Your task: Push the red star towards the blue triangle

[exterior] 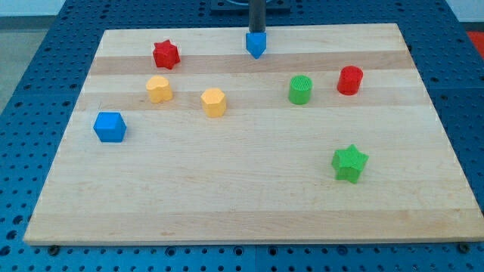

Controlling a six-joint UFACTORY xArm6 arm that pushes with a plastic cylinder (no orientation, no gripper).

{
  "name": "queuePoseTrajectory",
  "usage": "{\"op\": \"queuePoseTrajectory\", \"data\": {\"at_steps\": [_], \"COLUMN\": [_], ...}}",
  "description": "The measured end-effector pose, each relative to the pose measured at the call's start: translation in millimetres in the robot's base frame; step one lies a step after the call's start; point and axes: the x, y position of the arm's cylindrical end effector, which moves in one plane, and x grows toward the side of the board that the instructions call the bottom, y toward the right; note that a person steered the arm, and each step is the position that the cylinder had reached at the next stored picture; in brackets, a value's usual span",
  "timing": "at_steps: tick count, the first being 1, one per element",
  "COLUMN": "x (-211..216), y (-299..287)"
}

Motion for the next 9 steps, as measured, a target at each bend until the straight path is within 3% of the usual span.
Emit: {"op": "queuePoseTrajectory", "data": {"at_steps": [1,2,4,9], "x": [61.5,75.3,27.0,28.0], "y": [-26.2,-28.8,-49.2,-182.5]}}
